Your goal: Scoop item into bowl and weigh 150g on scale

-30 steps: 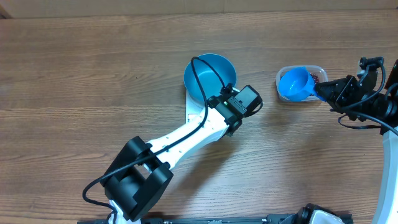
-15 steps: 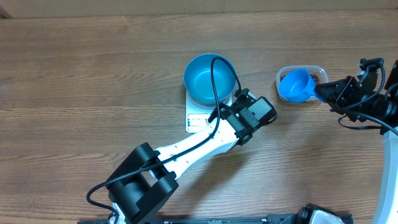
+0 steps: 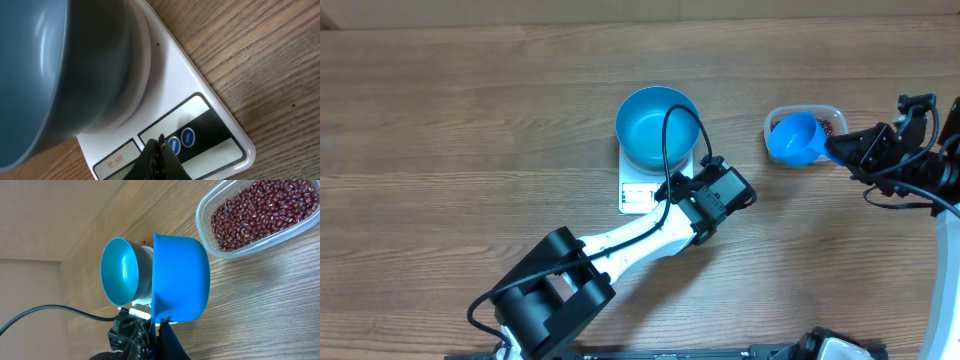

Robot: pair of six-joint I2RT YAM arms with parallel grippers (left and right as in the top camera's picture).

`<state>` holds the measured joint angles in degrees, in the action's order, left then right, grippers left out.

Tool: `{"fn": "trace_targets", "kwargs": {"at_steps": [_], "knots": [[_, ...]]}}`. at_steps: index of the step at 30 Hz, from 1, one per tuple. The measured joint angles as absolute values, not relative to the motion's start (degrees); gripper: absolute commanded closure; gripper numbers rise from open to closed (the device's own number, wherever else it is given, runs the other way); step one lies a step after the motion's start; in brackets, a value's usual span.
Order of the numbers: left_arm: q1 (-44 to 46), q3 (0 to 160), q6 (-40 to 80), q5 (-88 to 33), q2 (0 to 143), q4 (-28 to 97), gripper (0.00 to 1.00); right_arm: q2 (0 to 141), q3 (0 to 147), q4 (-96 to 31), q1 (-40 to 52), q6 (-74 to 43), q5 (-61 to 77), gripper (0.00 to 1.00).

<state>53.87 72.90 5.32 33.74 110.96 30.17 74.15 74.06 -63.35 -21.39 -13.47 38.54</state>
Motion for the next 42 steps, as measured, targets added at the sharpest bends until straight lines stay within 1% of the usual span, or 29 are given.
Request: {"fn": "trace_targets", "kwargs": {"at_steps": [19,42], "knots": [[52.34,69.56,4.27,33.74,111.96,25.67,0.96,74.15,74.06,-63.7,-21.39,-13.45,38.57,0.96],[52.07,69.45,4.27,34.15,113.16,27.42,0.96,74.15,74.06,-63.94,-21.39,-13.45,38.52,0.96]]}}
